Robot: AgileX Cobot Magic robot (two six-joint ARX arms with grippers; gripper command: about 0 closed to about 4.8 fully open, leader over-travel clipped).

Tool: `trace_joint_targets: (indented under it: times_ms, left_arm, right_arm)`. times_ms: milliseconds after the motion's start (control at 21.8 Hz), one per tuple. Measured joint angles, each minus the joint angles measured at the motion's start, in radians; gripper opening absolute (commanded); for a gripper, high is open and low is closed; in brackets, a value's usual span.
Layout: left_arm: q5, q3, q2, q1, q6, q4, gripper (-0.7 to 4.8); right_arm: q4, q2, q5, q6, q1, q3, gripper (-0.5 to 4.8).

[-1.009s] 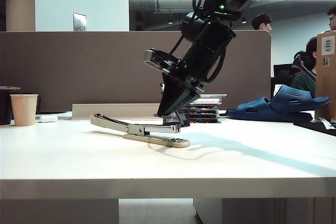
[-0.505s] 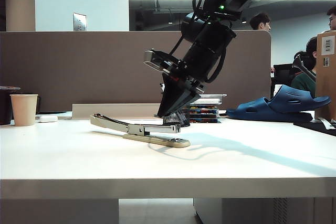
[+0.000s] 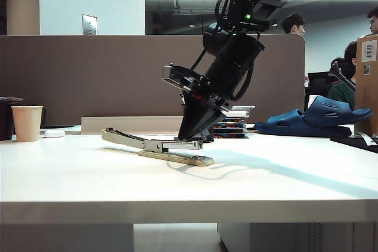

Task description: Pick up a set of staples and put them into the open stapler.

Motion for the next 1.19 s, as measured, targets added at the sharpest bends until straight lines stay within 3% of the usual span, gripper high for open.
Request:
trace_joint_targets:
  times_ms: [92,275,550,688,1055,1192]
  left_arm:
    - [0.000,0.000,0.000,0.000,0.000,0.000,-0.06]
    - [0.000,0.000,0.000,0.000,0.000,0.000,-0.06]
    - [0.000,0.000,0.000,0.000,0.000,0.000,-0.06]
    - [0.000,0.000,0.000,0.000,0.000,0.000,-0.06]
    - [0.000,0.000,0.000,0.000,0.000,0.000,-0.06]
    - [0.000,0.000,0.000,0.000,0.000,0.000,-0.06]
  right_arm:
    - [0.001,0.000,0.001,0.000,0.000,0.000,0.03]
    - [0.001,0.002,0.001,0.000,0.000,0.000,0.78]
    - [0.001,0.002,0.034,0.000,0.000,0.000,0.70]
    - [0.001,0.002,0.046,0.000,0.000,0.000,0.00]
    - [0.025,0.002,0.049,0.000,0.000,0.000,0.00]
    - [0.036,0.002,0.050,0.000,0.000,0.000,0.45]
